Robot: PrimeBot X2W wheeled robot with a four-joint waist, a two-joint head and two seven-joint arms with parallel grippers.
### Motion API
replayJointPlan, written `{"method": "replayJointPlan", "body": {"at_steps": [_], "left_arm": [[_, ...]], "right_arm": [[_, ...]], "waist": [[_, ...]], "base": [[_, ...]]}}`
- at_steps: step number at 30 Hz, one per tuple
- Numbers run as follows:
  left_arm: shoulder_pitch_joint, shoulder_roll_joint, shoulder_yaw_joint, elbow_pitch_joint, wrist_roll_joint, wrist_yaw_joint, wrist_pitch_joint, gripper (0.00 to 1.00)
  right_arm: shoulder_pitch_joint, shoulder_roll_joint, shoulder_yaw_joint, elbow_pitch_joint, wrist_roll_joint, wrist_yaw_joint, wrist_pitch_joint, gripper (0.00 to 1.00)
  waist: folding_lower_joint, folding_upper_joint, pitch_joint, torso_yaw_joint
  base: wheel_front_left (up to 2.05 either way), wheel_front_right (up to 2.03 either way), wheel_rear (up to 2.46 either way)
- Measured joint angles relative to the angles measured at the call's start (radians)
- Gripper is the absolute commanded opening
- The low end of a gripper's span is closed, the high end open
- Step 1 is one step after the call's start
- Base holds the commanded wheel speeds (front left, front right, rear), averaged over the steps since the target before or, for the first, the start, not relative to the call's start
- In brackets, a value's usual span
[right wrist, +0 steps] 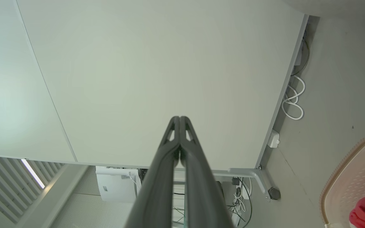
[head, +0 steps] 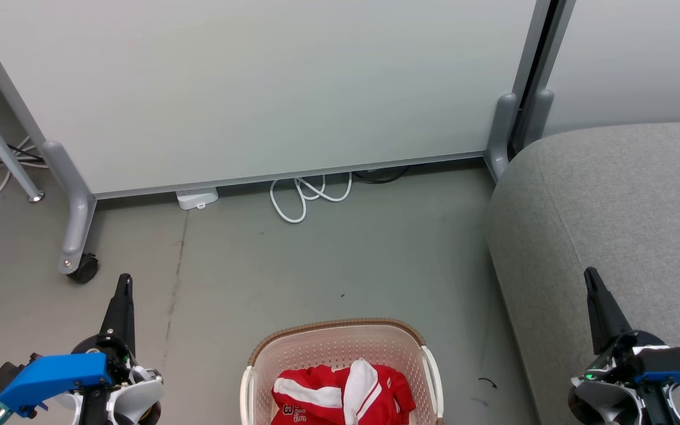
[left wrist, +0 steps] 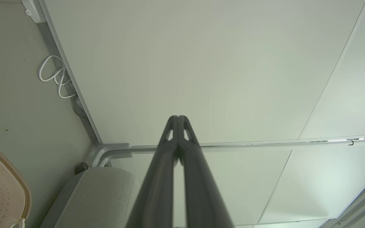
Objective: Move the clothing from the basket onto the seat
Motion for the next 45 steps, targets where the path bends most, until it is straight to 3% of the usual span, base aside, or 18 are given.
{"method": "replayJointPlan", "body": {"at_steps": [31, 32, 45], "left_arm": [[0.000, 0.000, 0.000, 0.000, 0.000, 0.000, 0.000, 0.00], [0.000, 0.000, 0.000, 0.002, 0.000, 0.000, 0.000, 1.00], [0.059, -0.010, -0.018, 0.042, 0.029, 0.003, -0.040, 1.00]], "right_arm": [[0.000, 0.000, 0.000, 0.000, 0.000, 0.000, 0.000, 0.00], [0.000, 0.000, 0.000, 0.001, 0.000, 0.000, 0.000, 1.00], [0.047, 0.007, 0.030, 0.042, -0.030, -0.002, -0.038, 1.00]], "waist": [[0.0000, 0.0000, 0.000, 0.000], [0.0000, 0.0000, 0.000, 0.000], [0.0000, 0.0000, 0.000, 0.000]], "base": [[0.00, 0.00, 0.00], [0.00, 0.00, 0.00], [0.00, 0.00, 0.00]]}}
